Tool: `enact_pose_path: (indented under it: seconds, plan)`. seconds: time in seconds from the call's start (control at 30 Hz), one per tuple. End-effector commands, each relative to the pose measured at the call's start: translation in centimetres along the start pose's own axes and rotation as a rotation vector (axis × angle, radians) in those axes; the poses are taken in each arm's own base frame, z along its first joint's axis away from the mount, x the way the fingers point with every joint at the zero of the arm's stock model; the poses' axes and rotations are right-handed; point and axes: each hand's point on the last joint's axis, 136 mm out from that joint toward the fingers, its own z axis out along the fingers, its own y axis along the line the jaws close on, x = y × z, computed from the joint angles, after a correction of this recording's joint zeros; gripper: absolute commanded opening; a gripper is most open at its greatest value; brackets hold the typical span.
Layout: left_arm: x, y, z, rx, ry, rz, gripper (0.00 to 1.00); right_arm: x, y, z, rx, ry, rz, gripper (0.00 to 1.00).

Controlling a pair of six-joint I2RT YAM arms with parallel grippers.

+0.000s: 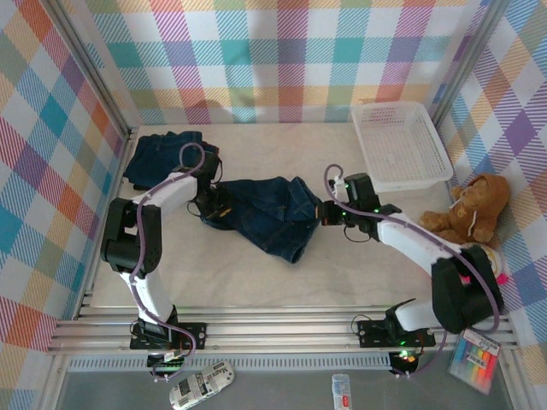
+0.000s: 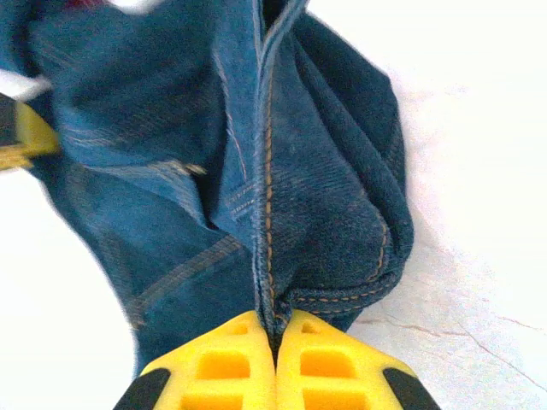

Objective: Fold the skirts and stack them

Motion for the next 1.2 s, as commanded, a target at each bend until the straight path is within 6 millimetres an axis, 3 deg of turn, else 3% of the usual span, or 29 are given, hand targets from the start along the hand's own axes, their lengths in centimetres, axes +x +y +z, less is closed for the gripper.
enact_pose_path:
  seconds: [0.0,0.17,0.23,0.33,0.43,0.47,0.5,0.53,0.57,0.63,0.7,0.77,0.83,0.97,1.17]
  plan:
    - [-1.4,-1.8,-5.8,0.026,-0.148,0.06,0.0,-2.8,0.9,-3.0,-0.073,-0.104,0.074,0.0]
    - [-1.0,-5.1,-12.7,0.07,-0.264,0.21,0.0,-4.0,0.7,-5.8,-0.111,-0.153,0.143,0.0]
    - [0.1,-7.0,-13.5,0.114,-0.248,0.278,0.0,-4.5,0.3,-6.4,-0.108,-0.177,0.158,0.0]
    - [1.5,-9.8,-11.3,0.153,-0.141,0.375,0.0,-4.6,-3.4,-6.0,-0.034,-0.177,0.269,0.0]
    - [0.4,-9.5,-6.5,0.022,-0.035,0.382,0.0,-2.9,-8.9,-4.5,0.13,-0.086,0.425,0.0]
    - [0.3,-9.9,-5.1,0.003,0.006,0.388,0.0,-2.4,-9.7,-4.1,0.159,-0.044,0.446,0.0]
    - [0.4,-10.4,-4.3,0.012,0.029,0.397,0.07,-2.5,-9.8,-4.1,0.174,-0.027,0.449,0.03]
    - [0.6,-11.3,-3.9,0.037,0.04,0.406,0.22,-2.6,-9.6,-4.2,0.17,-0.021,0.453,0.15]
    - [0.8,-12.0,-3.7,0.06,0.043,0.413,0.3,-2.9,-9.1,-4.4,0.153,-0.031,0.449,0.32]
    - [0.7,-12.5,-3.9,0.079,0.034,0.416,0.47,-3.1,-8.5,-5.2,0.138,-0.065,0.444,0.55]
    - [0.4,-12.4,-4.5,0.072,0.006,0.419,0.69,-2.7,-8.2,-6.0,0.137,-0.09,0.459,1.0]
    - [0.1,-12.1,-5.2,0.079,-0.024,0.412,0.89,-1.6,-8.0,-6.4,0.13,-0.101,0.501,0.99]
    - [-0.3,-11.5,-5.8,0.086,-0.059,0.382,1.0,0.1,-8.1,-6.4,0.129,-0.097,0.586,0.99]
    - [-1.6,-8.8,-6.8,0.083,-0.135,0.266,1.0,4.0,-7.1,-5.8,0.121,-0.049,0.733,0.99]
    - [-3.0,-4.5,-7.4,0.086,-0.209,0.089,1.0,7.2,-3.6,-3.3,0.073,0.041,0.848,0.99]
